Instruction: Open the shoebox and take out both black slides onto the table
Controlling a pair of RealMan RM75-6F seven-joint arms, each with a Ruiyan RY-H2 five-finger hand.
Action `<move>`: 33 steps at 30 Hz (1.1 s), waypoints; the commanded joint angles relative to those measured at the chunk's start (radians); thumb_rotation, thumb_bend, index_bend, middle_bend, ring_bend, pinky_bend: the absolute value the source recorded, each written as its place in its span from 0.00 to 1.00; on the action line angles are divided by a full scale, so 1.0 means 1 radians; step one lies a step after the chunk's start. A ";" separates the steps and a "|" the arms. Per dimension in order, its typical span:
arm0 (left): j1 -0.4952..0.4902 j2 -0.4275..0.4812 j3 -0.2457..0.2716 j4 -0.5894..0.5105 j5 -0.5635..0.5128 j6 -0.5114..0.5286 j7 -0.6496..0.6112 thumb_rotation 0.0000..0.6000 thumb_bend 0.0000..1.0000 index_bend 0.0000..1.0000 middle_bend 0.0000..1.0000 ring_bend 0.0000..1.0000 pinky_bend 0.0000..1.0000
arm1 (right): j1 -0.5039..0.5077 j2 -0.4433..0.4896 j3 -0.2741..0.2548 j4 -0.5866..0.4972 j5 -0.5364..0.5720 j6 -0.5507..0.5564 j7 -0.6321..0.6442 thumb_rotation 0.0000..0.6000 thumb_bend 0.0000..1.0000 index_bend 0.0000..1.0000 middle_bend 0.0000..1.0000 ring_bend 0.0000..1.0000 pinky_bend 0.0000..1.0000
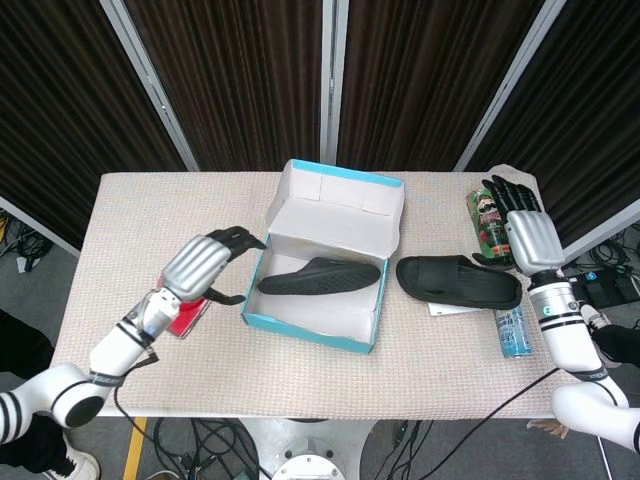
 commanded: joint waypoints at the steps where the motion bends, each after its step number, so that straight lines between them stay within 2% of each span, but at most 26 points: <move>1: -0.117 -0.117 -0.031 0.036 -0.143 -0.100 0.149 1.00 0.07 0.26 0.27 0.20 0.36 | -0.027 0.021 0.009 -0.008 -0.024 0.019 0.043 1.00 0.00 0.00 0.00 0.00 0.00; 5: -0.200 -0.246 -0.022 0.117 -0.314 -0.108 0.330 1.00 0.07 0.25 0.27 0.20 0.36 | -0.036 0.032 0.000 0.003 -0.028 0.010 0.060 1.00 0.00 0.00 0.00 0.00 0.00; 9: -0.261 -0.336 -0.013 0.167 -0.491 -0.082 0.461 1.00 0.07 0.21 0.26 0.20 0.37 | -0.044 0.034 -0.006 0.012 -0.034 0.009 0.078 1.00 0.00 0.00 0.00 0.00 0.00; 13: -0.305 -0.400 0.012 0.208 -0.602 -0.008 0.597 1.00 0.07 0.20 0.24 0.20 0.37 | -0.051 0.034 -0.010 0.022 -0.046 0.012 0.097 1.00 0.00 0.00 0.00 0.00 0.00; 16: -0.322 -0.436 0.013 0.235 -0.670 0.021 0.639 1.00 0.07 0.20 0.24 0.20 0.38 | -0.054 0.031 -0.011 0.029 -0.050 0.011 0.109 1.00 0.00 0.00 0.00 0.00 0.00; 22: -0.352 -0.486 0.033 0.301 -0.739 0.048 0.709 1.00 0.07 0.20 0.25 0.21 0.38 | -0.056 0.027 -0.012 0.037 -0.059 0.015 0.120 1.00 0.00 0.00 0.00 0.00 0.00; 26: -0.359 -0.517 0.026 0.343 -0.779 0.047 0.708 1.00 0.07 0.21 0.26 0.23 0.40 | -0.059 0.026 -0.012 0.040 -0.060 0.019 0.121 1.00 0.00 0.00 0.00 0.00 0.00; 30: -0.359 -0.545 0.026 0.383 -0.774 0.041 0.689 1.00 0.07 0.25 0.31 0.29 0.47 | -0.063 0.028 -0.013 0.040 -0.058 0.020 0.123 1.00 0.00 0.00 0.00 0.00 0.00; 33: -0.355 -0.569 0.038 0.417 -0.752 0.032 0.671 1.00 0.10 0.29 0.38 0.36 0.51 | -0.066 0.029 -0.012 0.039 -0.057 0.024 0.126 1.00 0.00 0.00 0.00 0.00 0.00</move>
